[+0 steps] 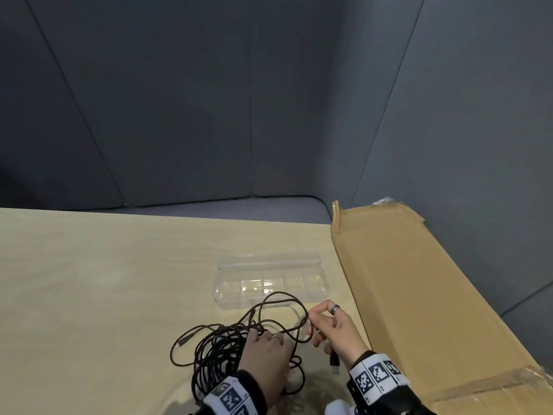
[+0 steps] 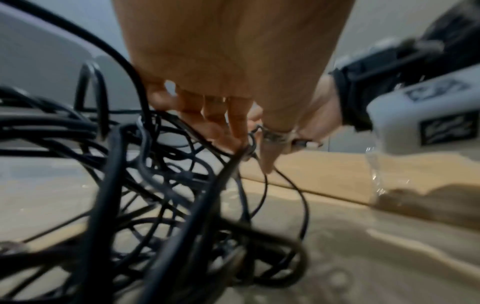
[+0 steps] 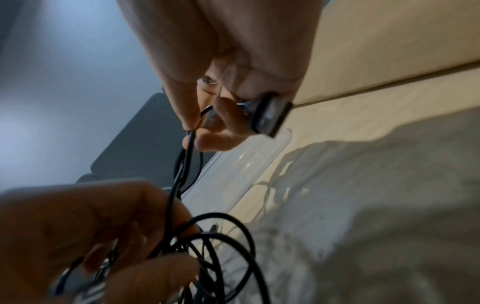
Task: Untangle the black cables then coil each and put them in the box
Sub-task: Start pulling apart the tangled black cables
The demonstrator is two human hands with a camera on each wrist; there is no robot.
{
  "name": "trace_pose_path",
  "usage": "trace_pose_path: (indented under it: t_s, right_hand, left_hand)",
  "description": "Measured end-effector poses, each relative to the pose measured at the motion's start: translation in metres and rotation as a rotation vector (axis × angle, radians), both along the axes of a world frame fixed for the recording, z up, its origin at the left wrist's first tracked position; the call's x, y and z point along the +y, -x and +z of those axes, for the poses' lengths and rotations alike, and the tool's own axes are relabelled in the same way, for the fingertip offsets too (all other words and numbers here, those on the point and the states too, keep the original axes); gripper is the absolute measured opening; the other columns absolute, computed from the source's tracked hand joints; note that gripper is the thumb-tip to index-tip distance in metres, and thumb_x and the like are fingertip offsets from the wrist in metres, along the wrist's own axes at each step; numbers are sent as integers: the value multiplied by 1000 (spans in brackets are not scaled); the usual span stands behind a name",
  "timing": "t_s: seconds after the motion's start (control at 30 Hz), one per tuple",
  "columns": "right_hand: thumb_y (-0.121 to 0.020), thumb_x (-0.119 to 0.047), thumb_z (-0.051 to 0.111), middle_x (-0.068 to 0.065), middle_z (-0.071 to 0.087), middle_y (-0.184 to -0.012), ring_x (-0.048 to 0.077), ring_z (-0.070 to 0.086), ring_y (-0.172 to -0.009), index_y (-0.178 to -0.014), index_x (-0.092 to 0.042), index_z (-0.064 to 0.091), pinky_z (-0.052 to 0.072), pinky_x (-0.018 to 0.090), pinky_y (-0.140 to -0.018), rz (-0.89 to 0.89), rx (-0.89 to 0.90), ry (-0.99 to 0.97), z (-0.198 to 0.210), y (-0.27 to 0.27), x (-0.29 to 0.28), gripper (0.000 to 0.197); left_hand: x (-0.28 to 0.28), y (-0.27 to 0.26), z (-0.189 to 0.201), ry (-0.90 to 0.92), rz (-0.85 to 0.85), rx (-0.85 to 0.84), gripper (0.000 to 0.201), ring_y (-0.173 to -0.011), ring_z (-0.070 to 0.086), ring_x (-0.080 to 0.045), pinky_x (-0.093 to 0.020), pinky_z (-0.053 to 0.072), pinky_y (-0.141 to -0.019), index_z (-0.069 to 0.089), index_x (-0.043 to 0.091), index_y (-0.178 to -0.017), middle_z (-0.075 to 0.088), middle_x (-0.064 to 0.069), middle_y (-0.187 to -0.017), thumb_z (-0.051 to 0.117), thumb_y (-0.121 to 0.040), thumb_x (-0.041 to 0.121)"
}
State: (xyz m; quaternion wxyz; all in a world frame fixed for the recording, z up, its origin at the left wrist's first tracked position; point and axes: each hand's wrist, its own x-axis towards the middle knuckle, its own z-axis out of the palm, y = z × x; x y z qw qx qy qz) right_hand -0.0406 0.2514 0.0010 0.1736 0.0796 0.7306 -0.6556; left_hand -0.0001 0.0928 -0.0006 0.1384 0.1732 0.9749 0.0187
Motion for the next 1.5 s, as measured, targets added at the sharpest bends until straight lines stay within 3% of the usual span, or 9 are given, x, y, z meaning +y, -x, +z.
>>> trace_pose_path:
  t_s: [0.23,0.37,0.6,0.73,0.87,1.0,1.17,1.33,1.5]
  right_hand:
    - [-85,-42,62,-15,47,-89,3,49,-74,-96,-54,57,40,13,-69,469,315,-589,0,-10,7,18]
    - [-86,-54,52,-16,38,-83,5,47,-77,-93,-46,54,45,26,-76,454,290,-845,-5,-5,16,10]
    - [-47,-98,8,-10,43,-102,15,50,-103,-105,-35,57,43,30,-91,364,216,-868,-6,-1,24,99]
    - [-84,-64,37,-14,22,-132,8,17,-131,-124,-39,45,21,37,-111,321,416,-935,13,-10,-5,48]
    - [-96,-42,37,-28,42,-120,-9,27,-122,-108,-38,60,10,34,-109,444,519,-710,25,-21,-39,25]
    - [-85,-54,47,-14,56,-70,-1,50,-72,-70,-36,55,39,28,-78,403,358,-306,27,-16,-38,25]
    - [-93,-30,53,-9,53,-60,2,47,-57,-71,-21,56,36,19,-59,262,515,-307,34,-15,-38,24]
    - [-85,-51,50,-4,59,-69,13,51,-65,-69,-33,56,37,19,-62,158,725,-533,57,-4,-24,25]
    - [-87,-51,44,-13,53,-76,0,47,-73,-76,-29,58,33,19,-82,488,623,-663,59,-19,-26,28]
  left_hand:
    - [-37,-2,-7,-477,-50,169,21,-58,58,-7,-14,41,-47,66,32,-83,52,12,-68,55,-68,24]
    - [-63,-4,4,-612,22,200,44,-65,52,-5,-16,42,-54,66,36,-101,49,12,-80,62,-72,3]
    - [-89,2,17,-750,194,131,41,-90,55,11,-2,38,-79,71,39,-95,61,33,-86,52,-77,8]
    - [-79,9,28,-944,253,-44,41,-89,63,8,-6,44,-78,67,43,-86,67,33,-88,57,-85,2]
    - [-76,11,37,-1286,394,-325,30,-79,68,-10,-19,52,-69,68,15,-99,73,-5,-84,52,-88,-8]
    - [-82,12,38,-1358,424,-352,28,-71,66,-7,-20,51,-64,62,11,-106,69,-6,-88,54,-87,-8]
    - [-90,14,26,-868,331,-146,12,-55,46,0,-16,37,-59,55,26,-77,52,12,-61,60,-88,29]
    - [-94,15,24,-1022,499,-303,26,-47,41,-3,-20,31,-49,63,15,-67,50,15,-46,53,-84,32]
    - [-86,12,36,-1467,706,-661,36,-57,58,-14,-22,40,-42,70,4,-89,65,-4,-68,37,-86,-9]
